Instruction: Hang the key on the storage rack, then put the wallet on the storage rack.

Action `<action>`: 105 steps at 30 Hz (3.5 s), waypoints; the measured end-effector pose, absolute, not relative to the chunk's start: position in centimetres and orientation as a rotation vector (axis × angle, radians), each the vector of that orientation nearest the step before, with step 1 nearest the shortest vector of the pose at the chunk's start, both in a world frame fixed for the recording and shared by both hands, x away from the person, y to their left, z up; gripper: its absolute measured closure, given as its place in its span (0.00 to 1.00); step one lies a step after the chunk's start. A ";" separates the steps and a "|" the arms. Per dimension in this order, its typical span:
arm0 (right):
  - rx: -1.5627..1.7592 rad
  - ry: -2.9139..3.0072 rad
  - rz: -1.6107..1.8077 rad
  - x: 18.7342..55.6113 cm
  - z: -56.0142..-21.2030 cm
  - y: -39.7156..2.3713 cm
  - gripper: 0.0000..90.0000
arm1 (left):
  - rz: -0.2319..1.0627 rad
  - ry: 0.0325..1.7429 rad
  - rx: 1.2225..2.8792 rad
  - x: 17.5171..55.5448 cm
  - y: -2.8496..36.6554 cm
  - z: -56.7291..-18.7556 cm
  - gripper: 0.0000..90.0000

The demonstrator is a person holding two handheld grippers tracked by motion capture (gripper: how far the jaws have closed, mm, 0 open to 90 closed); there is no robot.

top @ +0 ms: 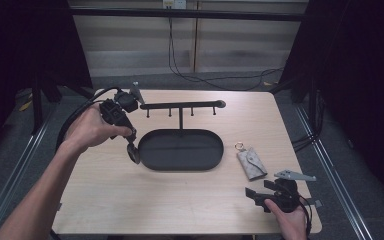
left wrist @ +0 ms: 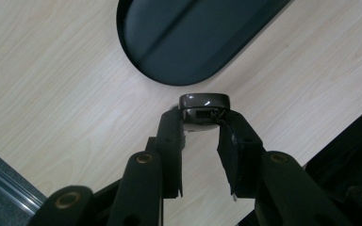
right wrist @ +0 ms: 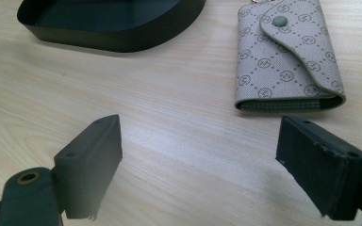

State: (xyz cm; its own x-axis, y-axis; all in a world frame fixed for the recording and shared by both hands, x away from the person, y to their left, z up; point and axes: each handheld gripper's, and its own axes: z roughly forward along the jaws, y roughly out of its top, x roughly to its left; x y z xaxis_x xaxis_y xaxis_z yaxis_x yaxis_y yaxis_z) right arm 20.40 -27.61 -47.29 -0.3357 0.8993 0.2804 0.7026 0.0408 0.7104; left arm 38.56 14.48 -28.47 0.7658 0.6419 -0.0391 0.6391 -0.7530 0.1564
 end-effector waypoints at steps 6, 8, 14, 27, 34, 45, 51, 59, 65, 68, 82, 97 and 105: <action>1.637 2.081 1.173 20.4 -47.3 -27.6 0.16 | 0.012 1.027 2.800 39.4 13.6 -28.8 0.79; 1.636 2.083 1.176 20.4 -47.3 -27.6 0.16 | 0.004 1.028 2.808 39.7 13.3 -29.0 0.79; 1.616 2.098 1.181 20.3 -47.2 -27.5 0.17 | -0.001 1.058 2.801 40.9 12.7 -29.2 0.79; 1.612 2.105 1.183 20.2 -47.2 -27.5 0.17 | -0.005 1.112 2.781 42.8 12.0 -29.6 0.79; 1.609 2.108 1.185 20.2 -47.2 -27.5 0.17 | -0.035 1.173 2.765 44.4 12.1 -30.6 0.79; 1.611 2.117 1.193 20.2 -47.3 -27.5 0.18 | -0.007 1.166 2.777 45.5 11.3 -30.3 0.79; 1.613 2.123 1.193 20.2 -47.3 -27.5 0.18 | -0.002 1.207 2.760 45.8 10.8 -30.8 0.79; 1.616 2.125 1.193 20.2 -47.3 -27.5 0.18 | 0.023 1.247 2.703 46.1 11.0 -31.3 0.78; 1.616 2.126 1.190 20.2 -47.3 -27.5 0.18 | 0.029 1.282 2.648 46.3 11.1 -31.4 0.77; 1.616 2.128 1.190 20.2 -47.3 -27.5 0.18 | 0.022 1.284 2.628 46.3 11.2 -31.5 0.68; 1.615 2.134 1.183 20.4 -47.4 -27.3 0.18 | 0.024 1.194 2.485 44.8 13.5 -30.8 0.29; 1.616 2.127 1.176 20.4 -47.4 -27.4 0.18 | 0.069 1.098 2.372 42.0 16.6 -31.1 0.25; 1.630 2.120 1.170 20.6 -47.3 -27.4 0.18 | 0.105 1.048 2.310 40.3 18.8 -30.4 0.23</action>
